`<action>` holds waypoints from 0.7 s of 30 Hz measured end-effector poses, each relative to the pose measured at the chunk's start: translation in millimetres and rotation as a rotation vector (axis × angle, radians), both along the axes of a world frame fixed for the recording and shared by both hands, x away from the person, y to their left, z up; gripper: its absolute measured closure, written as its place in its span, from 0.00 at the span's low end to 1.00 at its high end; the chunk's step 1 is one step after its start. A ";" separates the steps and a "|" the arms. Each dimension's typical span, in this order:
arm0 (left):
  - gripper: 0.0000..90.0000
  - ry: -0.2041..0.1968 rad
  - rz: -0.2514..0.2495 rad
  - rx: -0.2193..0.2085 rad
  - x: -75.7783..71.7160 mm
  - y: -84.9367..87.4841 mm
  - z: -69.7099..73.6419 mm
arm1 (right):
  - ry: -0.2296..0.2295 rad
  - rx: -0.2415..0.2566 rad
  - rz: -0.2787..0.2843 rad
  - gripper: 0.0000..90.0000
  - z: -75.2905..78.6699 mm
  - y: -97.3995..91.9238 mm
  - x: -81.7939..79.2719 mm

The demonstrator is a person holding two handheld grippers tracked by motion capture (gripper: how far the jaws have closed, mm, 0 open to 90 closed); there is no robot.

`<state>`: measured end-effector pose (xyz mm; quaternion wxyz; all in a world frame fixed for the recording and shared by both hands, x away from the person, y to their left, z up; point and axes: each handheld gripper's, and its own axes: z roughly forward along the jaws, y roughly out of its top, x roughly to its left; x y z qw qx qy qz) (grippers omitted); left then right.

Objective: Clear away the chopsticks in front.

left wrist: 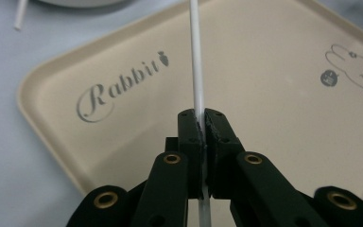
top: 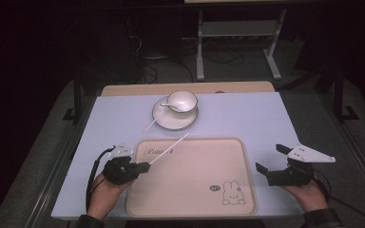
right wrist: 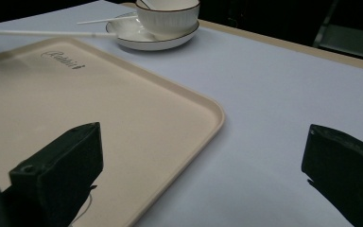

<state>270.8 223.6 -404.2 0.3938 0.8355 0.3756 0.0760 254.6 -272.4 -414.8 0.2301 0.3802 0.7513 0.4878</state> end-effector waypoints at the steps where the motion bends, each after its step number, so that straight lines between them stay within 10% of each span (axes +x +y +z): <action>1: 0.95 0.001 -0.005 0.012 0.1 -2.3 -2.0 | 0.000 -0.003 0.001 0.00 -0.1 0.2 0.3; 21: 0.94 0.057 -0.025 0.171 9.0 -18.9 -29.4 | 0.002 -0.008 0.007 0.00 -0.4 1.0 1.4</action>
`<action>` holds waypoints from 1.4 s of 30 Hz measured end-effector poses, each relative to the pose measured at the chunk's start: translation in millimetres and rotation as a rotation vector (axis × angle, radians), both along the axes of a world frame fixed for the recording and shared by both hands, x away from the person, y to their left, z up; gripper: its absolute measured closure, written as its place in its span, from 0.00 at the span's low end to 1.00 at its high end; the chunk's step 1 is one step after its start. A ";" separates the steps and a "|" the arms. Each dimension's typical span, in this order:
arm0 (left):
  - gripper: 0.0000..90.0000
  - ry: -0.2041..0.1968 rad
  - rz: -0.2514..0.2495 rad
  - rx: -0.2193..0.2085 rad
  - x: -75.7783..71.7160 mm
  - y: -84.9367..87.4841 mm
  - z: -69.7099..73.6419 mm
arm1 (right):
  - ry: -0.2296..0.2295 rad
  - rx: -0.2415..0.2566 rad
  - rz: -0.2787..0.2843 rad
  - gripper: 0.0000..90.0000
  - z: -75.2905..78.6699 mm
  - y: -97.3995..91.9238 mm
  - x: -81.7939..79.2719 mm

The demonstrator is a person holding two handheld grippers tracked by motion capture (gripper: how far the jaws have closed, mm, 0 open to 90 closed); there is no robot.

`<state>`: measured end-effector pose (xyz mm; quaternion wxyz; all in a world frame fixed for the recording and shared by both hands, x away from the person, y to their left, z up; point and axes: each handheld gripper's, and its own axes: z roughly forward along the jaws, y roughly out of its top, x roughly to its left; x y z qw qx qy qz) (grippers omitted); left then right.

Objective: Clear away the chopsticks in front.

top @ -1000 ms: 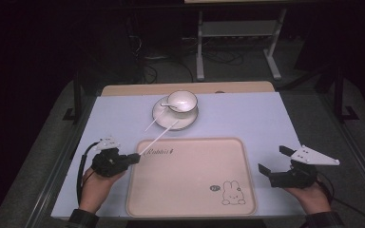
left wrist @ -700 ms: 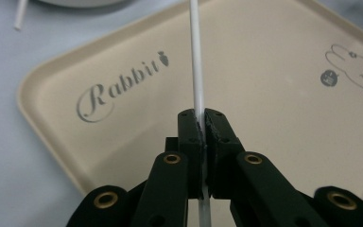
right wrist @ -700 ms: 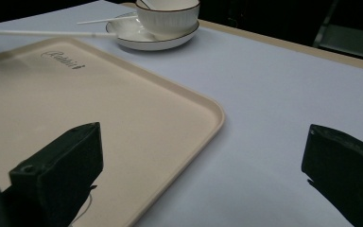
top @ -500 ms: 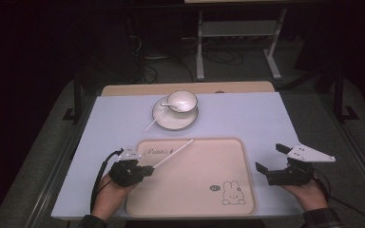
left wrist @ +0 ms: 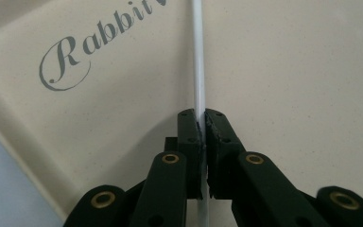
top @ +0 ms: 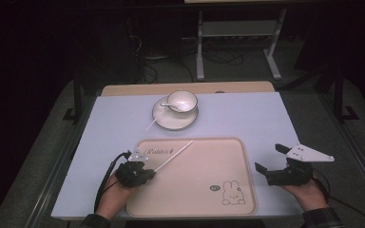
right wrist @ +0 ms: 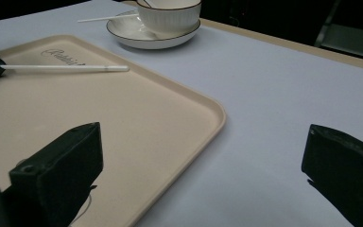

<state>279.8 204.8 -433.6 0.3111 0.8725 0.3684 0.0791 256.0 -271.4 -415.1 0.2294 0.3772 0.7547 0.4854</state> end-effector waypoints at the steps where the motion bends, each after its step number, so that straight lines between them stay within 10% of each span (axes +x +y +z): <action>1: 0.94 0.000 -0.001 -0.002 0.0 0.1 -0.1 | 0.001 0.001 -0.001 0.00 0.1 0.1 -0.1; 9: 0.89 0.006 0.000 -0.017 0.0 0.7 -0.6 | 0.000 0.001 -0.002 0.00 0.1 0.2 -0.4; 20: 0.40 -0.011 -0.002 -0.094 7.2 5.7 13.2 | 0.003 0.001 -0.005 0.00 0.0 0.0 -0.5; 29: 0.13 -0.061 0.013 -0.090 47.8 11.1 31.1 | 0.008 0.009 -0.006 0.00 -0.4 0.1 -1.2; 42: 0.10 -0.103 -0.010 -0.087 108.1 -0.6 41.7 | 0.006 0.014 -0.014 0.00 -1.0 -1.6 -2.4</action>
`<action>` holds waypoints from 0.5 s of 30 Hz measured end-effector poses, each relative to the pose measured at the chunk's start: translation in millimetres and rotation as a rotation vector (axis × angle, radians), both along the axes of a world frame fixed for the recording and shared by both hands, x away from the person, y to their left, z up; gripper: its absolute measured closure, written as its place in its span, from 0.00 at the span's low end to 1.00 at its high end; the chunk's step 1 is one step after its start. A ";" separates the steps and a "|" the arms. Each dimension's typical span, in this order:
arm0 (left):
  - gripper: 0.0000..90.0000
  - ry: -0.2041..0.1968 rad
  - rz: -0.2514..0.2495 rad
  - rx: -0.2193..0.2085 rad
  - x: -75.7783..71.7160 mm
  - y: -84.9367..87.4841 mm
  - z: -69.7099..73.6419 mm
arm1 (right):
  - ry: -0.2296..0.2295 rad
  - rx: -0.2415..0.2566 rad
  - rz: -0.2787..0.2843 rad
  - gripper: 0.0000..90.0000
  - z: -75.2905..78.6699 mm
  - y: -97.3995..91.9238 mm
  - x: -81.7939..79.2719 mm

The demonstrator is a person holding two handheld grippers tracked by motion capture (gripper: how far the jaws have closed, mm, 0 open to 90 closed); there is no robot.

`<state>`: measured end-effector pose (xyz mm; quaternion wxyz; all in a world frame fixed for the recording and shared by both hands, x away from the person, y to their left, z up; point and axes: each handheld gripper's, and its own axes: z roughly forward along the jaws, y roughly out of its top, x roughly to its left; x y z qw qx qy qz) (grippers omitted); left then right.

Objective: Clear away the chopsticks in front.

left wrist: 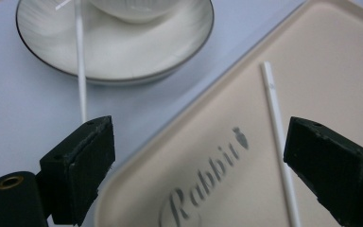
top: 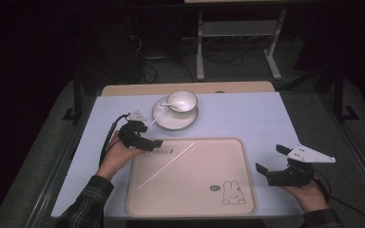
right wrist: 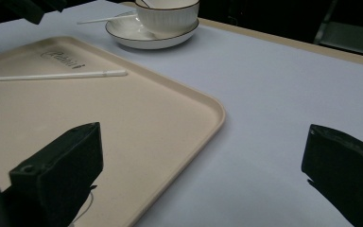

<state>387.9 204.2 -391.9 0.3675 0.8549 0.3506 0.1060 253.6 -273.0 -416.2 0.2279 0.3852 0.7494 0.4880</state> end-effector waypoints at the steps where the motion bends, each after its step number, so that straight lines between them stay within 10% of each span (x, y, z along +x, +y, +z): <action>1: 0.11 -0.001 -0.001 0.001 4.9 -1.3 0.8 | -0.001 0.000 0.000 0.00 0.0 -0.2 0.0; 15: 0.22 -0.048 0.041 0.058 75.8 -20.3 -1.4 | 0.002 0.006 0.002 0.00 -0.3 -1.4 0.1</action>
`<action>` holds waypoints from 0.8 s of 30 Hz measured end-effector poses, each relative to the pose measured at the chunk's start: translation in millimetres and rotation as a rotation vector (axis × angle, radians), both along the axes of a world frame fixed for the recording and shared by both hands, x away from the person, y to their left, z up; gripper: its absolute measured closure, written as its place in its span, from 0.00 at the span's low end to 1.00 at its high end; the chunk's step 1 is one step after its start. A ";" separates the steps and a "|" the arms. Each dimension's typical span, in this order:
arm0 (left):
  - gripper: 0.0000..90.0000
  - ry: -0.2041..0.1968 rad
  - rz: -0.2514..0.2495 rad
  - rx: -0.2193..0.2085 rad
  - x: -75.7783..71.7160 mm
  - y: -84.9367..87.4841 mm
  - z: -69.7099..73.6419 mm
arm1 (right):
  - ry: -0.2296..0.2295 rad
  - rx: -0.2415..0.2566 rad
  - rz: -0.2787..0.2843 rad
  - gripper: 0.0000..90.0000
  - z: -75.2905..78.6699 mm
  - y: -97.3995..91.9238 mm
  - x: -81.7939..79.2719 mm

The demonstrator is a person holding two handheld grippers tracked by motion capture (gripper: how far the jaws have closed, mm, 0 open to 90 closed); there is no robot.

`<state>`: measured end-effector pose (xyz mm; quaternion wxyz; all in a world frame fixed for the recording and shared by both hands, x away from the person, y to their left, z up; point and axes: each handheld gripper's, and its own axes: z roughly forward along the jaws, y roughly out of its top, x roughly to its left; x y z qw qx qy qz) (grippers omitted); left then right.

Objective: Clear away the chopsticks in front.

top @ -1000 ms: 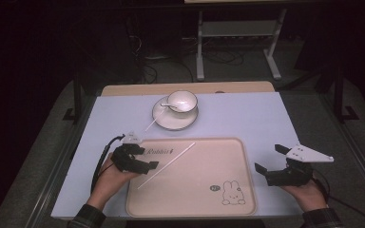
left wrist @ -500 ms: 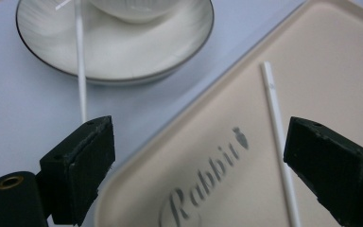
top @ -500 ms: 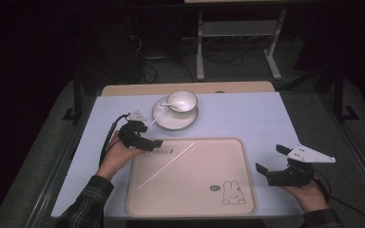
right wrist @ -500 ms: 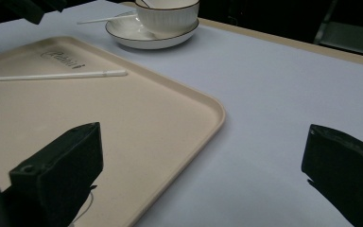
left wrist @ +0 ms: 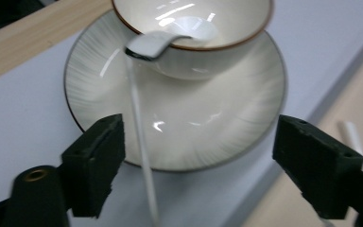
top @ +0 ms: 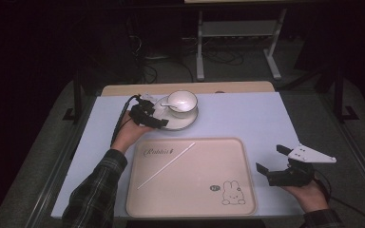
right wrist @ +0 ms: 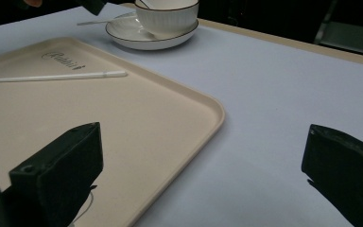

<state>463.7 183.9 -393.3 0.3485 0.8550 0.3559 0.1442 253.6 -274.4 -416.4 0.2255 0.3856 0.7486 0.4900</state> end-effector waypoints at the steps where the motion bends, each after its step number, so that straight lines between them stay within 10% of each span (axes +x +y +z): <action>1: 0.24 -0.002 0.004 -0.001 4.2 -0.9 -0.8 | 0.001 0.000 0.001 0.00 -0.2 0.1 0.0; 24: 0.84 0.028 0.094 0.112 46.0 -15.1 -34.3 | -0.007 0.015 0.003 0.00 0.8 -2.8 -0.6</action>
